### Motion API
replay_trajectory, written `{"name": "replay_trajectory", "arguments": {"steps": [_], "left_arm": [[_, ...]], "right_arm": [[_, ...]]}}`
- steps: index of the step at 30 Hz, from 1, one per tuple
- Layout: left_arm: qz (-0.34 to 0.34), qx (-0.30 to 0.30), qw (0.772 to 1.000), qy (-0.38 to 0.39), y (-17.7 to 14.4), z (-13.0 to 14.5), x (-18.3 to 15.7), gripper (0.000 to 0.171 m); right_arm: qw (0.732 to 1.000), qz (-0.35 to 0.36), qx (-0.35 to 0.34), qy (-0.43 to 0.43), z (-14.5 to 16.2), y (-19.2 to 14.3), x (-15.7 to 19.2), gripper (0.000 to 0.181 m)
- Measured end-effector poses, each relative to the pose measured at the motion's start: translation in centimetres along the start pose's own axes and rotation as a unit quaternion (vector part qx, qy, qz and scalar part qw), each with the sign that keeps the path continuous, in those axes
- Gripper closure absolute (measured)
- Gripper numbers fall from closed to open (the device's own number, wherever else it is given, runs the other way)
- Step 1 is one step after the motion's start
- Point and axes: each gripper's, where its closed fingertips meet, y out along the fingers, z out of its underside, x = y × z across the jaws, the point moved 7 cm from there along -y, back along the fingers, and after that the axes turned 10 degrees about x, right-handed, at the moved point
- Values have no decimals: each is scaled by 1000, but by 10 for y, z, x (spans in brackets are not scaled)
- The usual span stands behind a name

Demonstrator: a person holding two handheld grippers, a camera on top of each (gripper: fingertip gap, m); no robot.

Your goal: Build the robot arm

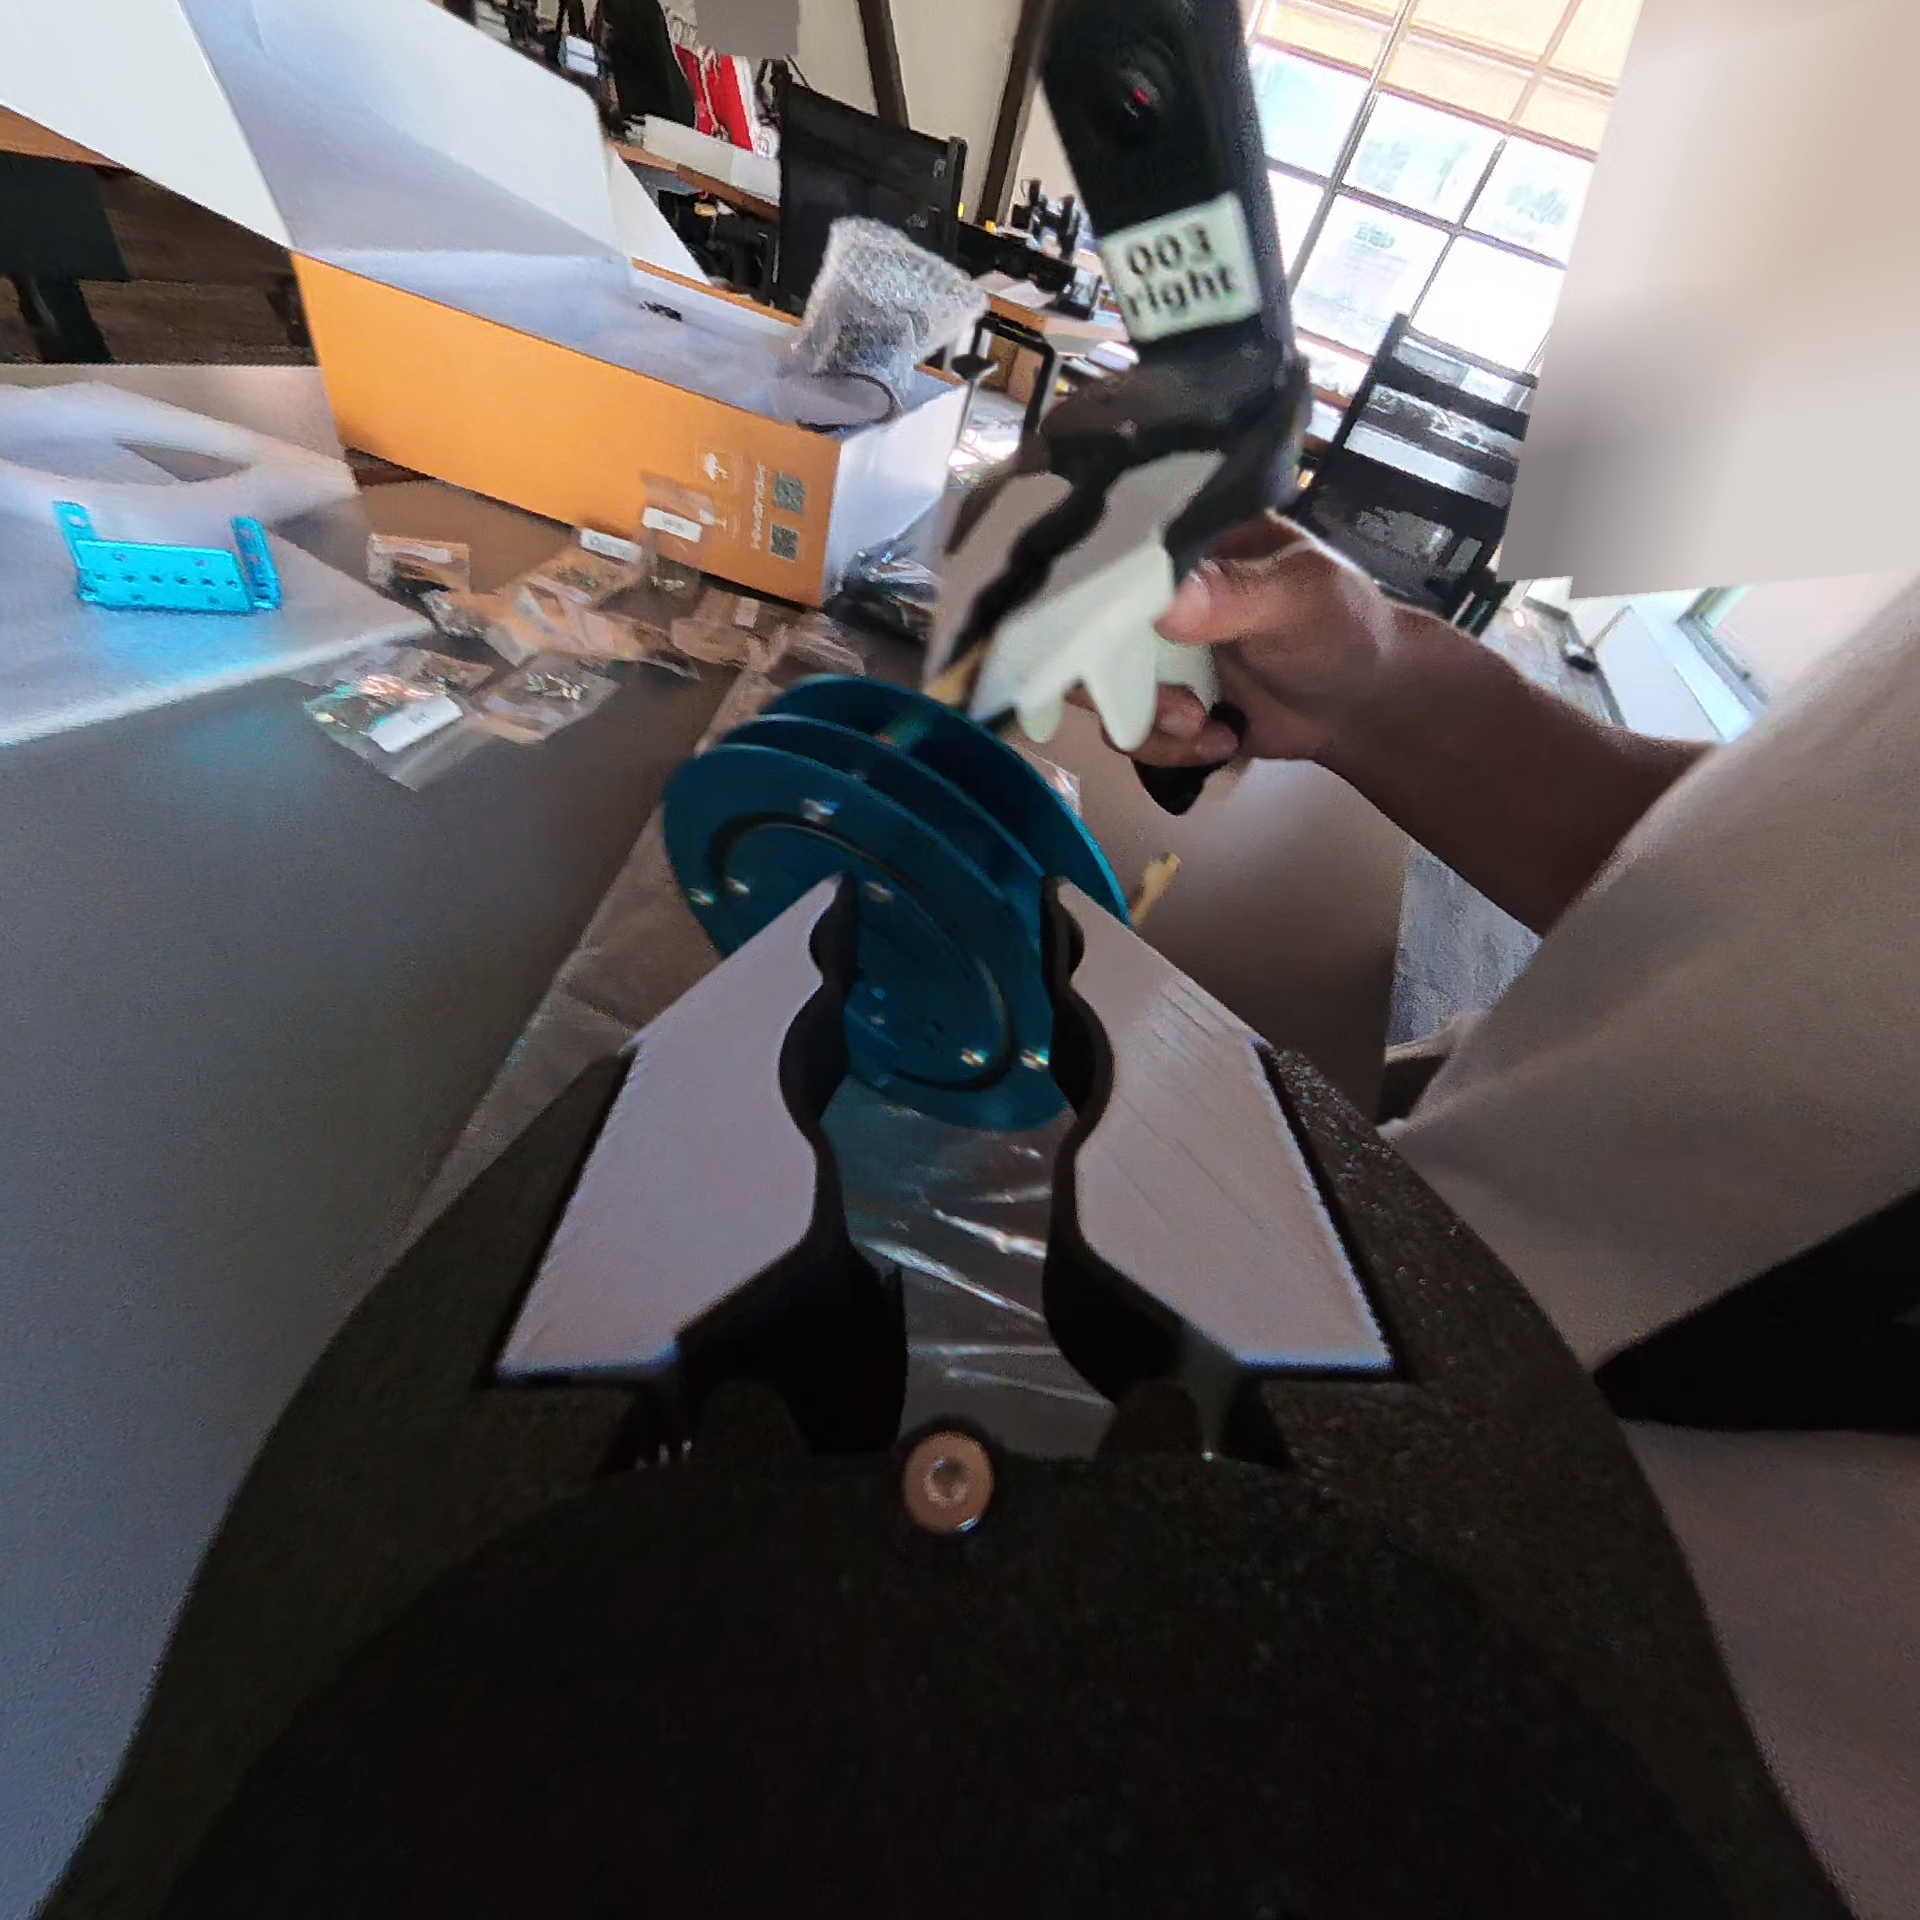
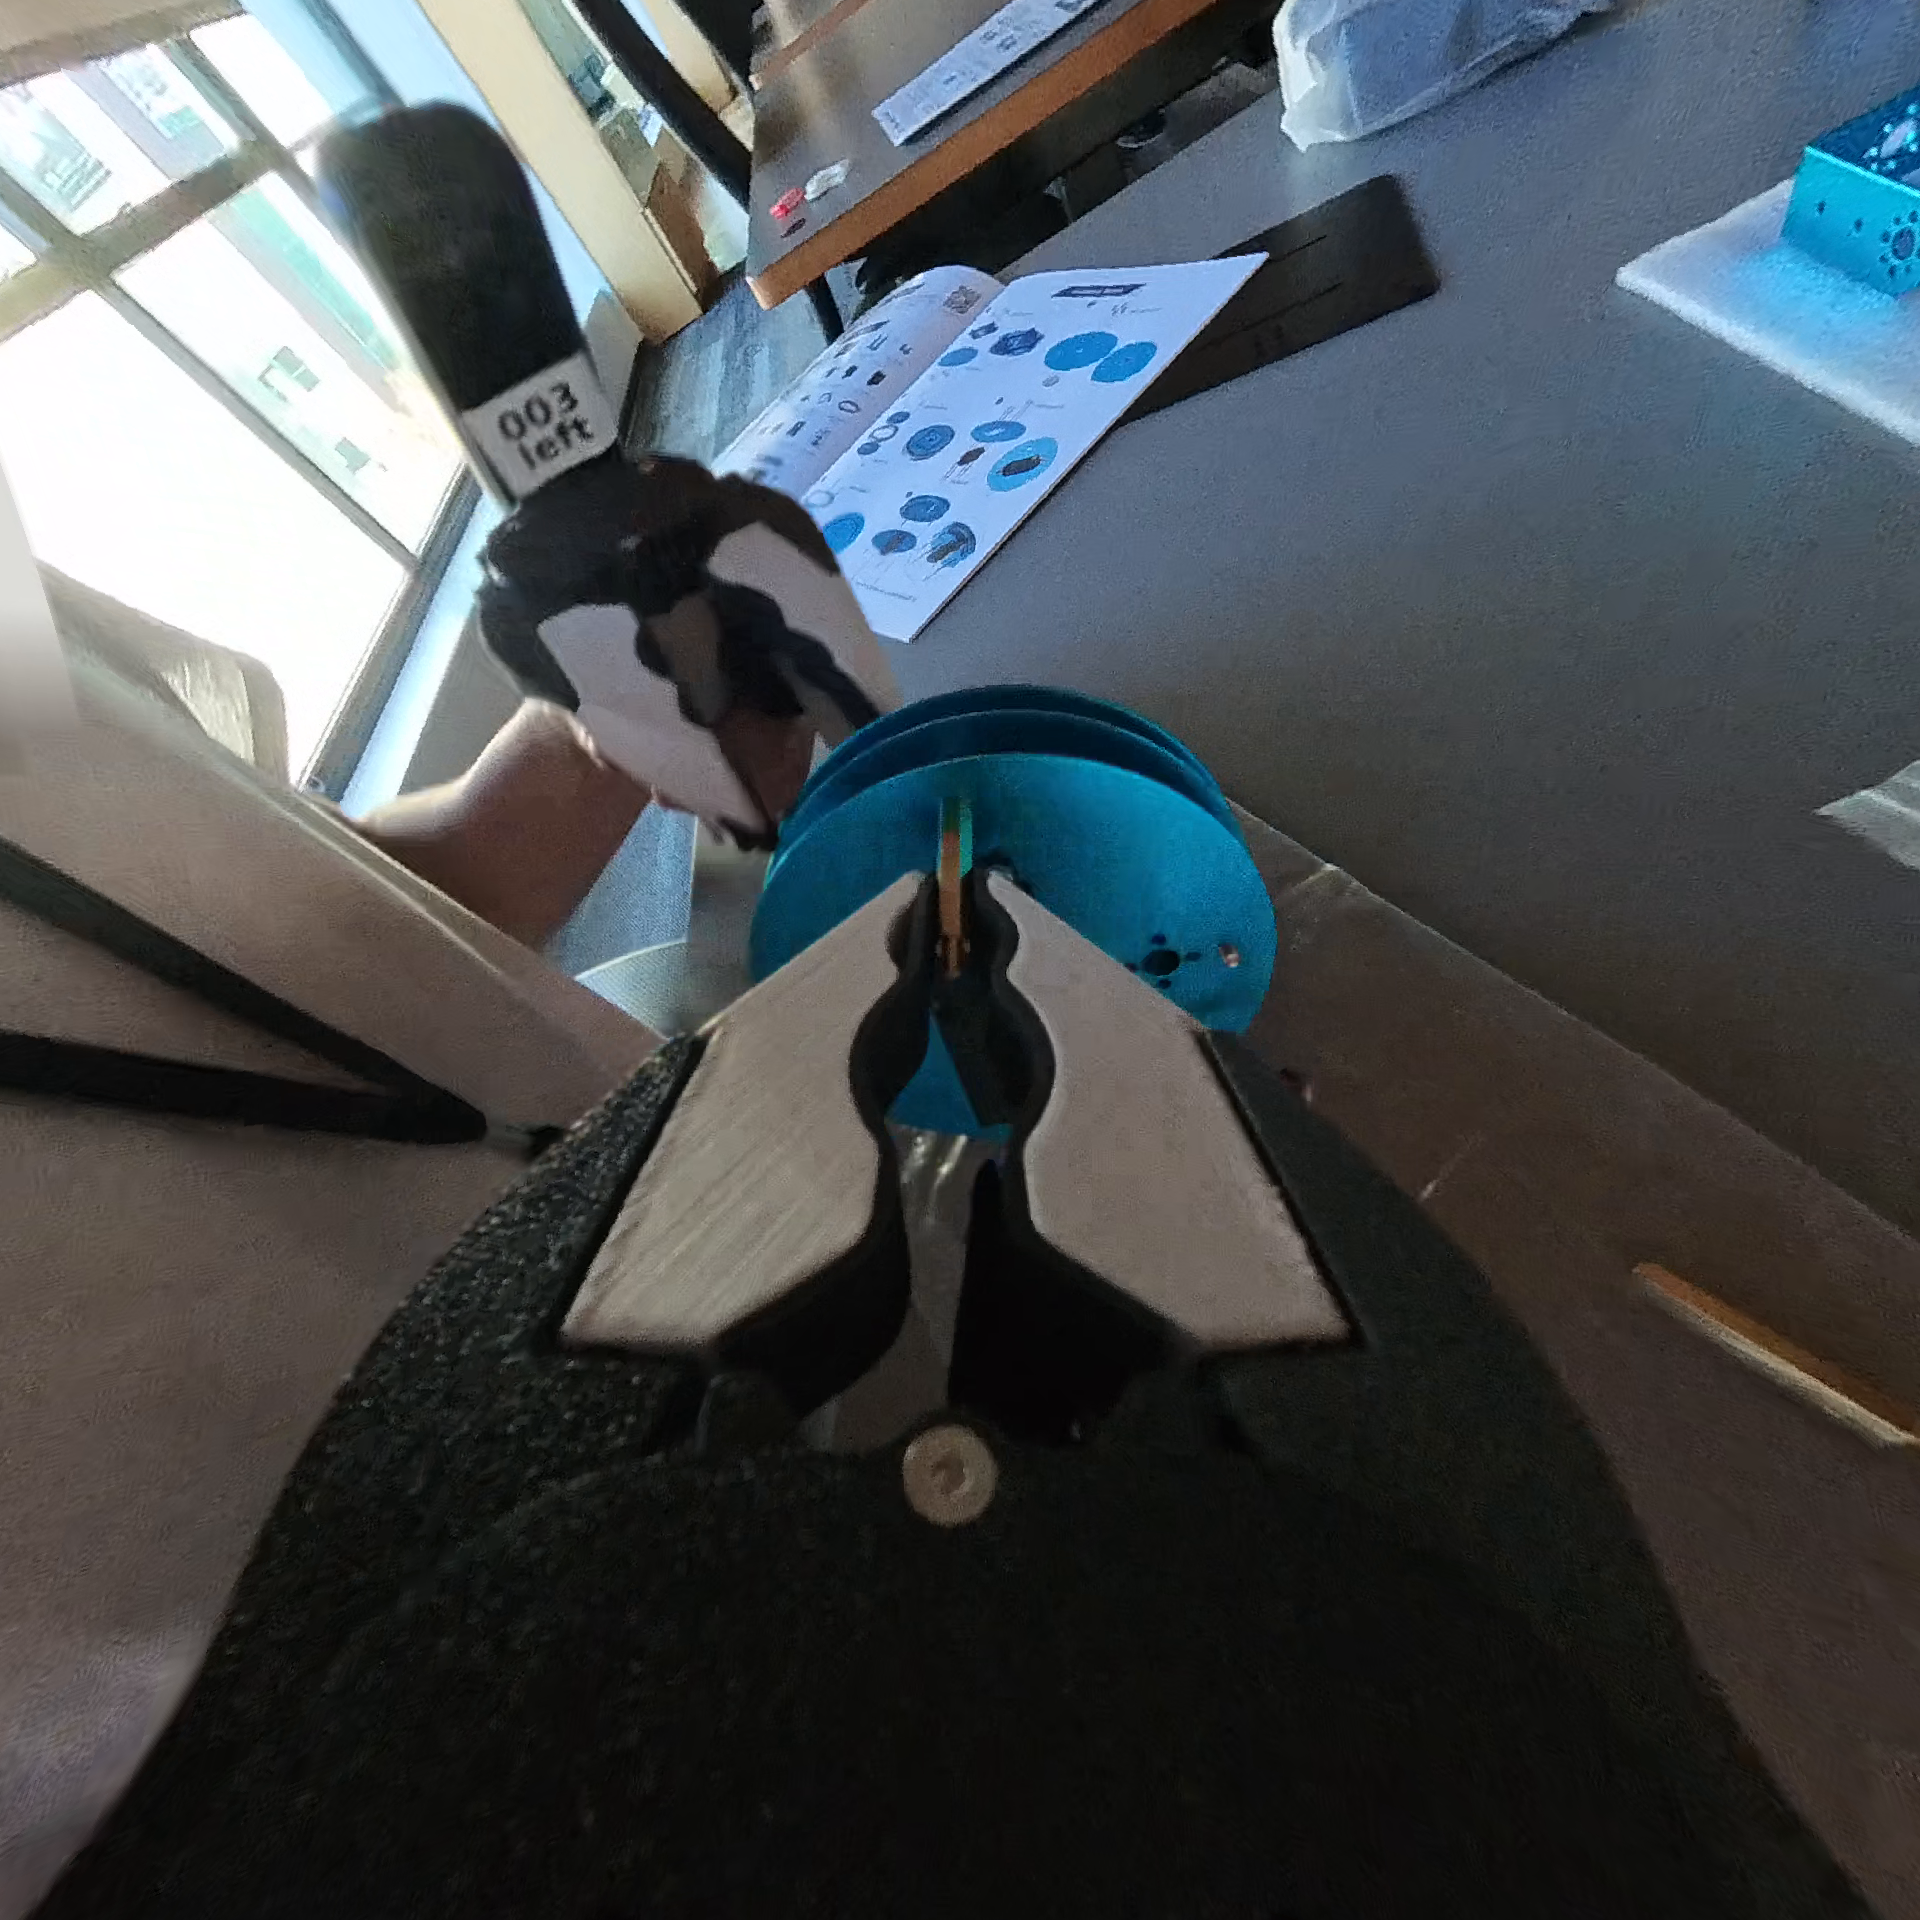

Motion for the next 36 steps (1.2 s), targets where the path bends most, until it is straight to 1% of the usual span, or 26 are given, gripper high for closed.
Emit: {"name": "replay_trajectory", "arguments": {"steps": [1,5,7,8,9,11,14,16,18,20,21,22,24,25,26,28,29,31,32,34,36], "left_arm": [[2,-1,1000,-1,1,-6,5,136],[50,6,999,-3,11,-24,16,138],[69,21,997,-3,18,-28,14,137],[70,27,997,-1,22,-29,10,133],[60,27,998,3,25,-29,8,128],[28,30,999,6,32,-28,6,128],[4,25,1000,-2,41,-24,1,125],[-11,21,1000,-1,44,-23,-4,126],[-30,17,999,6,44,-22,-8,127],[-47,17,999,13,44,-22,-12,130],[-55,17,998,14,44,-22,-13,135],[-64,17,998,16,43,-23,-14,139],[-95,19,995,18,41,-25,-13,150],[-122,22,992,18,39,-26,-11,154],[-147,25,989,21,38,-27,-9,158],[-174,40,983,32,38,-29,-9,159],[-186,47,981,41,39,-29,-10,159],[-201,52,977,53,42,-29,-12,159],[-208,54,975,56,44,-28,-14,159],[-219,58,972,65,45,-26,-15,159],[-217,58,972,64,45,-25,-14,159]], "right_arm": [[1000,1,2,-17,3,-4,-2,178],[997,5,12,-75,11,-12,-6,177],[996,21,14,-88,11,-14,-8,176],[995,36,16,-91,12,-14,-10,176],[994,51,19,-93,12,-16,-11,176],[993,71,27,-93,13,-18,-13,176],[989,87,51,-109,14,-18,-10,175],[985,99,76,-116,12,-18,-7,168],[986,86,92,-109,3,-24,2,160],[985,88,91,-118,-16,-38,13,155],[985,86,85,-127,-28,-44,19,158],[984,80,94,-128,-37,-46,23,161],[978,66,158,-115,-46,-36,18,158],[974,70,186,-107,-48,-30,10,159],[969,80,214,-95,-49,-24,0,166],[959,74,267,-59,-47,-17,-15,166],[957,59,283,-35,-45,-15,-18,164],[963,21,269,8,-49,-19,-20,165],[965,9,262,30,-49,-22,-22,163],[966,-2,246,78,-47,-25,-30,141],[966,-27,230,113,-42,-23,-32,125]]}}
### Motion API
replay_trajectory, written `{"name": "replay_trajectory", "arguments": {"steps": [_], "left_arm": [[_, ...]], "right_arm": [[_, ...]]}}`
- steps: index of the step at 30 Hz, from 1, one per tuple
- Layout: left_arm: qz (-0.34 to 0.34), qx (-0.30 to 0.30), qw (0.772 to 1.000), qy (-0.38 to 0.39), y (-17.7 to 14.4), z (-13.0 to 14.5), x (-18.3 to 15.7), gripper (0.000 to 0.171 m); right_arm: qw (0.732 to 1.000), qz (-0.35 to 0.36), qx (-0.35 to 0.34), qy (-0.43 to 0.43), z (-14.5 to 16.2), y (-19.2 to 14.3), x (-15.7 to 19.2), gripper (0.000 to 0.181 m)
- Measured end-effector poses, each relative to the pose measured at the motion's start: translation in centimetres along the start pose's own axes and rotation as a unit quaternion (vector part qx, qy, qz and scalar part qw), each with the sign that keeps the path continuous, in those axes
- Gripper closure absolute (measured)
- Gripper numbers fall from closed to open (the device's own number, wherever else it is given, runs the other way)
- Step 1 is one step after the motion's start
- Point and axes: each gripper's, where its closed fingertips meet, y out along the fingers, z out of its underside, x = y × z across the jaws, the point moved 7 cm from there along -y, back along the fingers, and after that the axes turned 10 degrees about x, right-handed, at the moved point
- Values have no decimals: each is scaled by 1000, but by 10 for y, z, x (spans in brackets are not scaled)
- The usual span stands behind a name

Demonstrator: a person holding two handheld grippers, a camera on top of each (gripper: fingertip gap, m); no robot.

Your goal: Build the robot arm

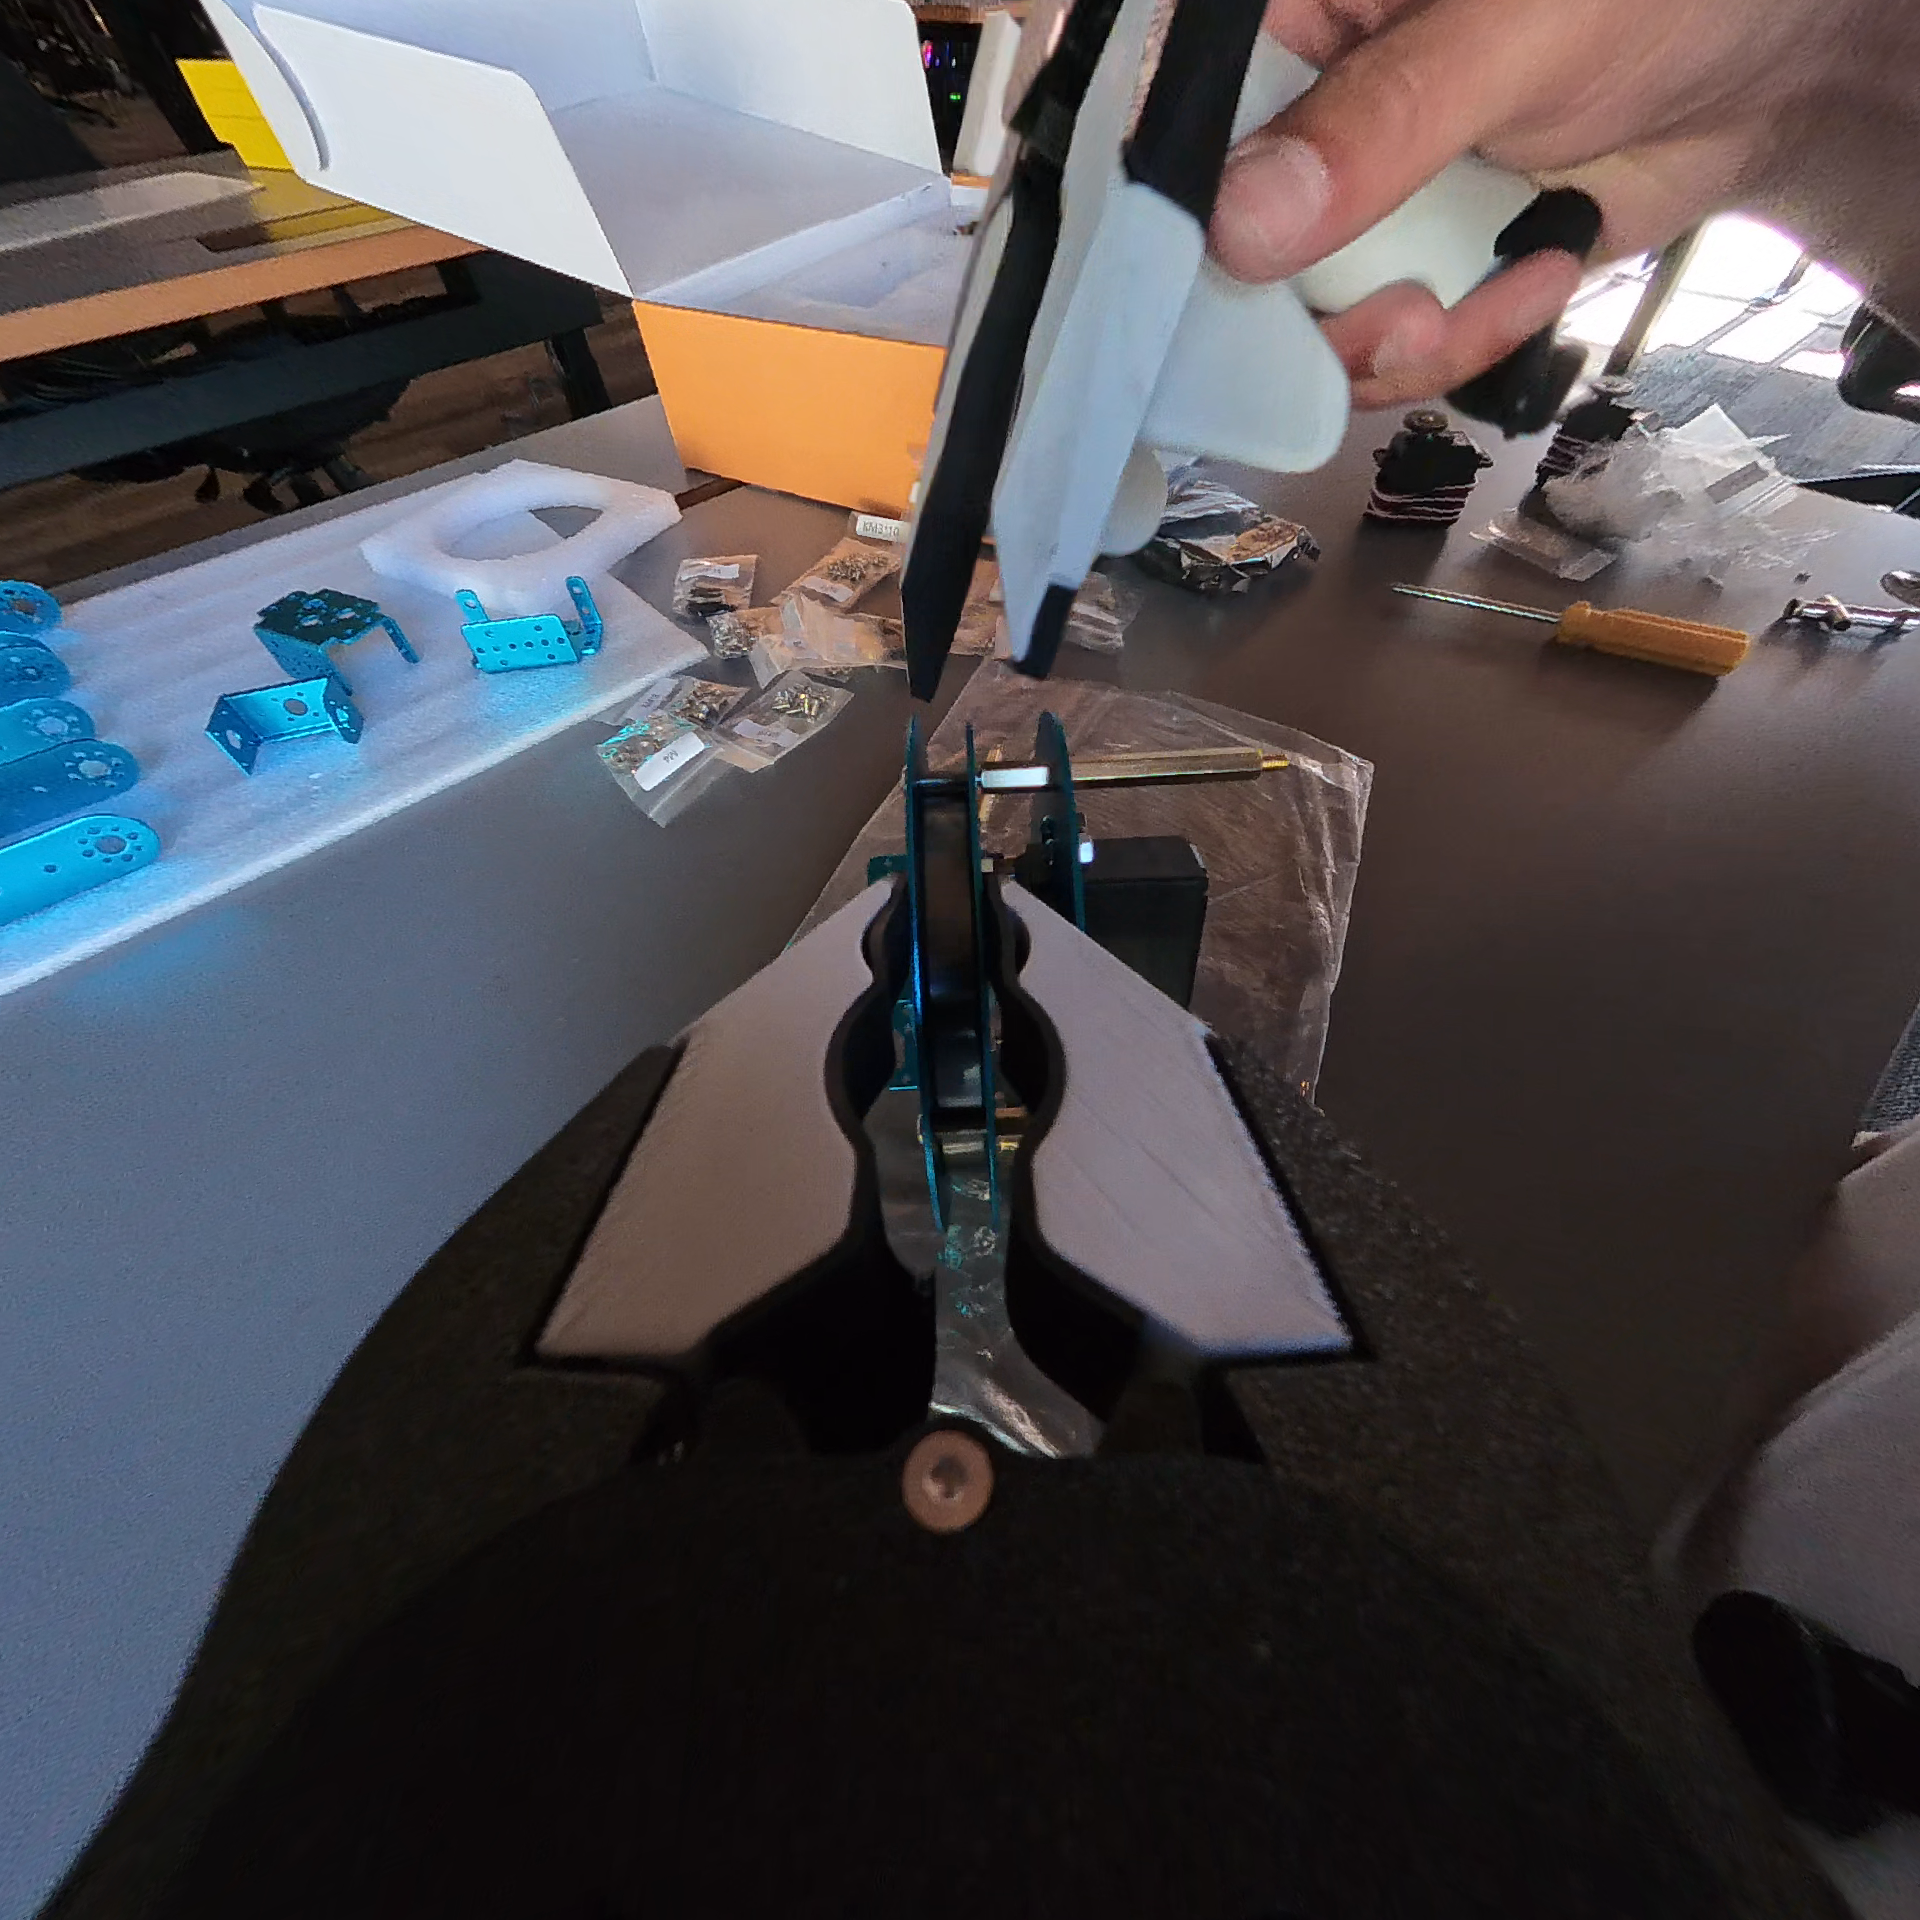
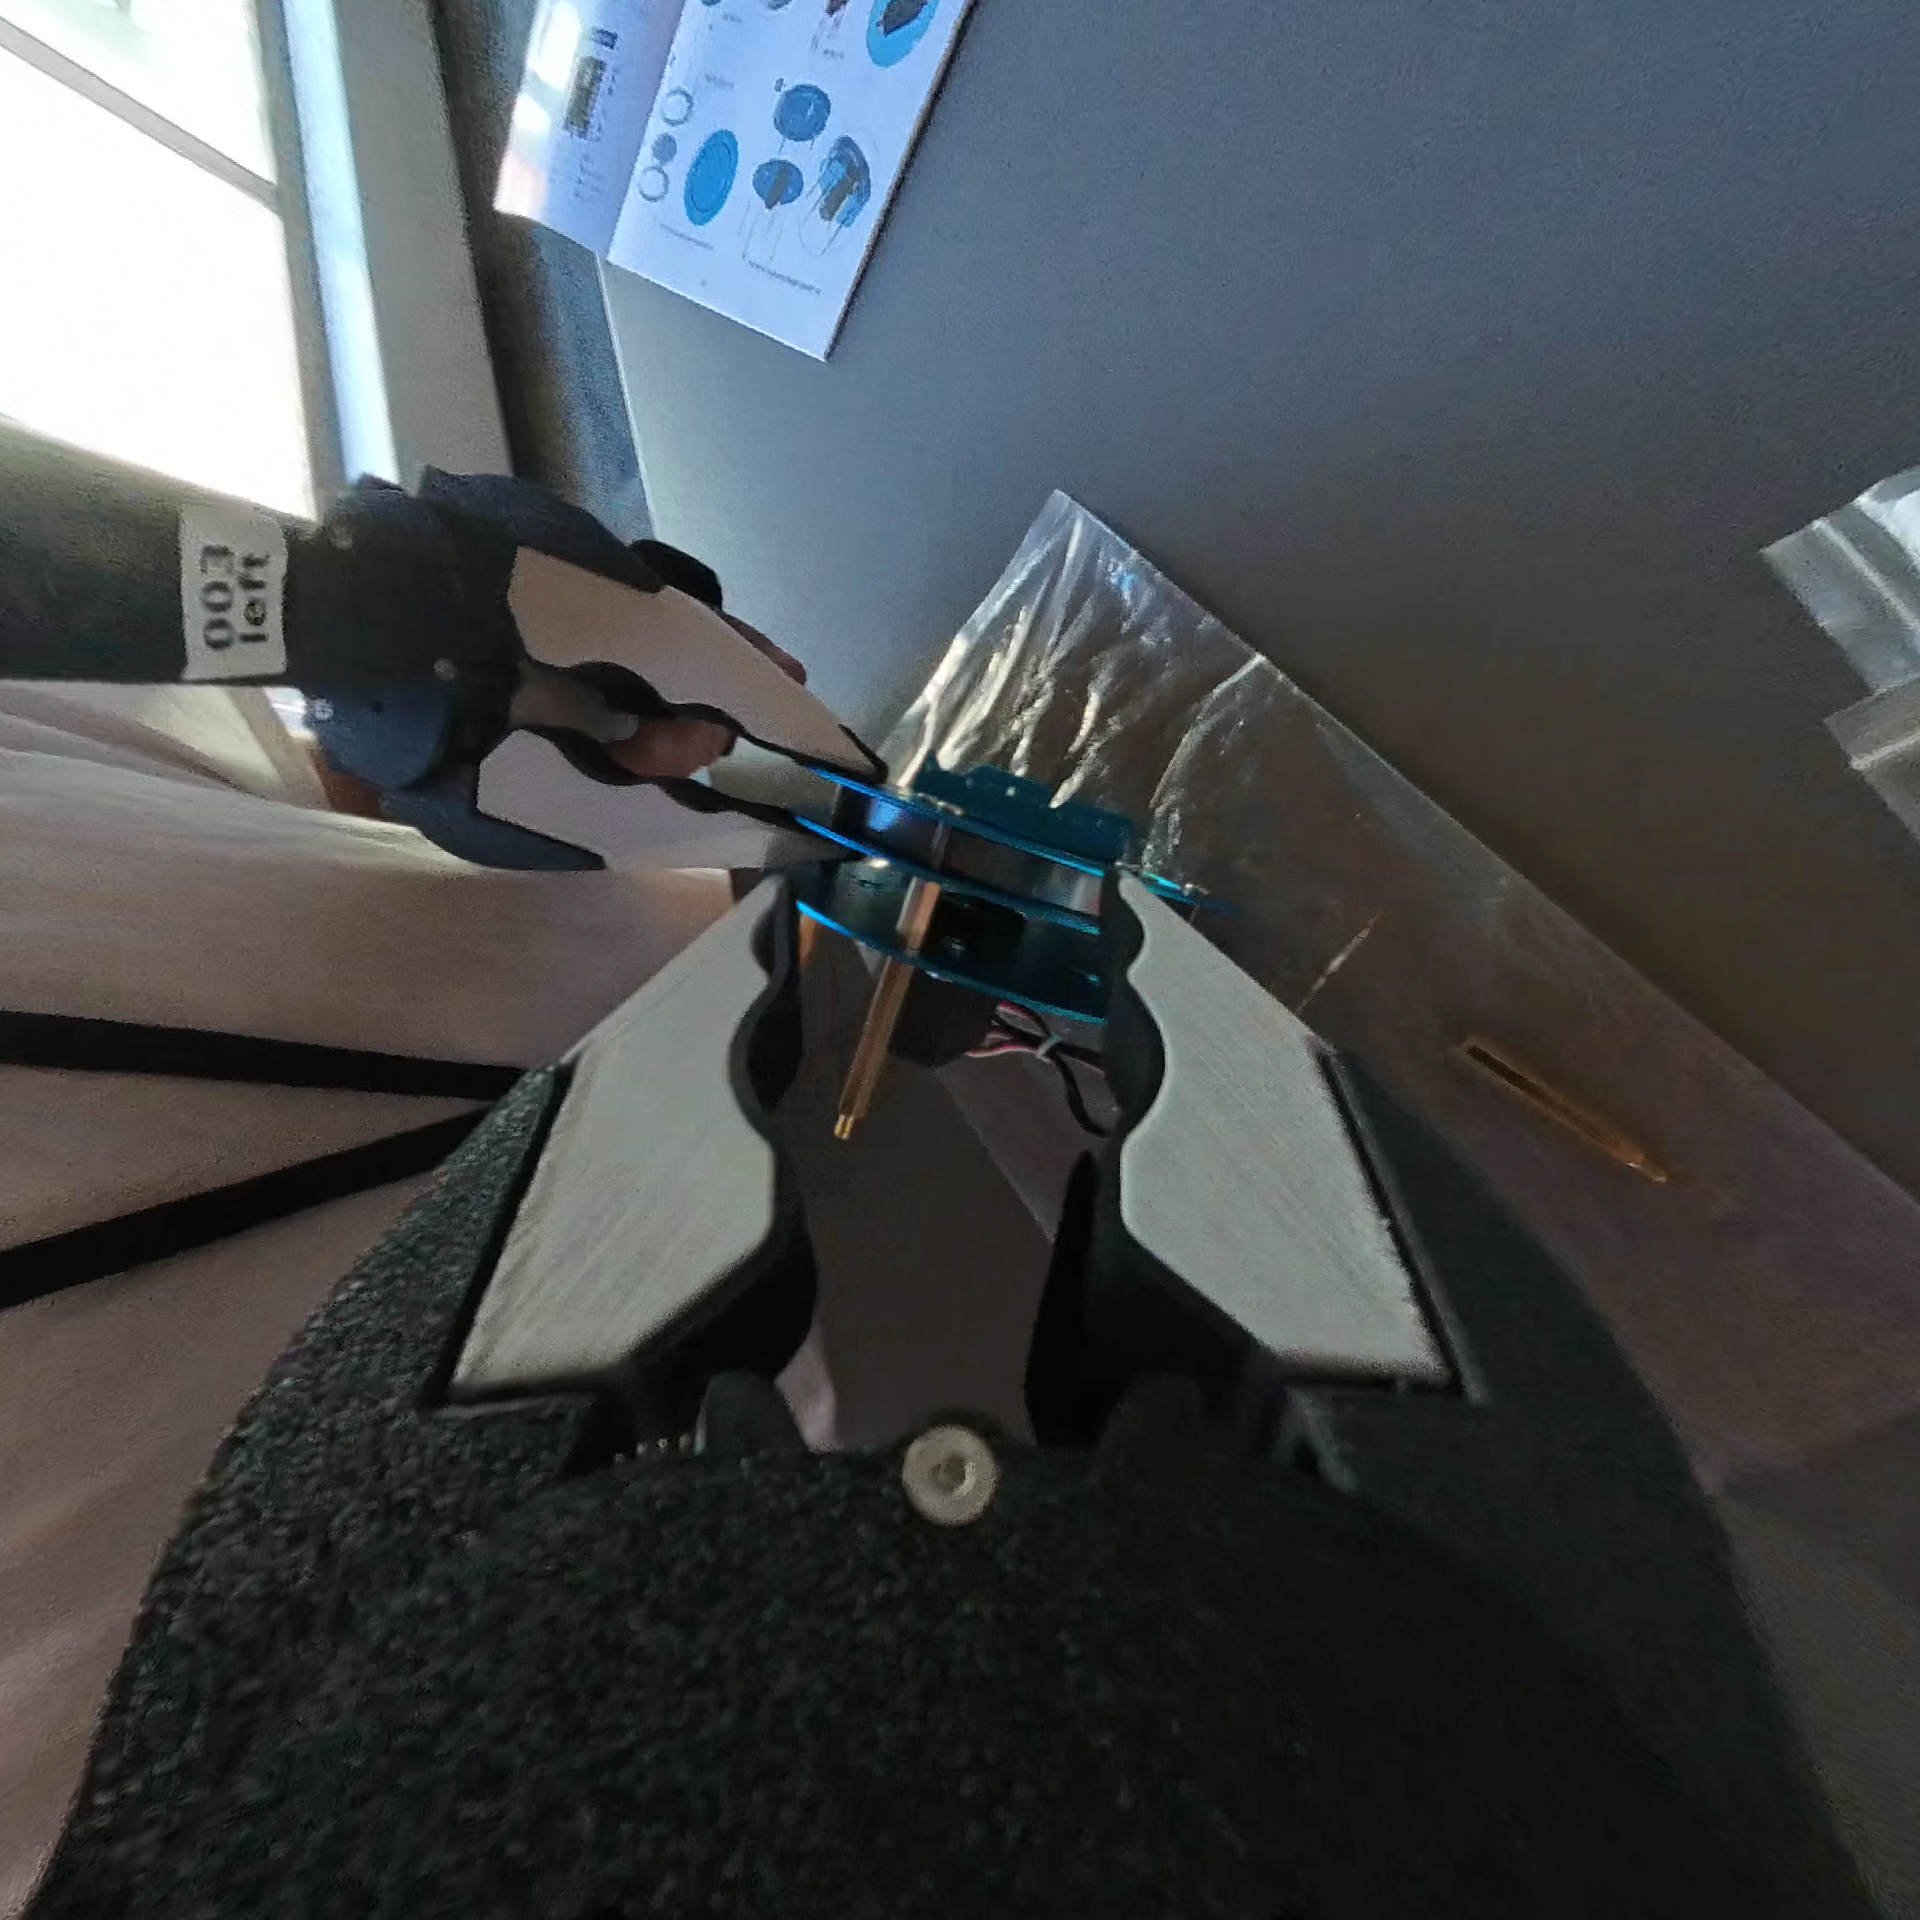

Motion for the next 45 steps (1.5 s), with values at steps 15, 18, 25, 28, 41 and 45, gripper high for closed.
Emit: {"name": "replay_trajectory", "arguments": {"steps": [15,18,25,28,41,45], "left_arm": [[8,0,1000,5,0,3,0,159],[7,3,1000,7,0,3,0,159],[9,8,1000,18,2,1,-2,159],[4,8,1000,14,2,1,-2,159],[-29,10,1000,9,8,-6,-13,159],[-32,4,999,-5,7,-5,-15,160]], "right_arm": [[998,22,44,35,7,17,-21,106],[998,43,26,33,4,7,-25,126],[997,50,60,18,4,22,-12,109],[997,49,57,33,5,18,-20,103],[987,134,84,-6,7,-6,32,159],[983,132,123,20,5,8,26,164]]}}
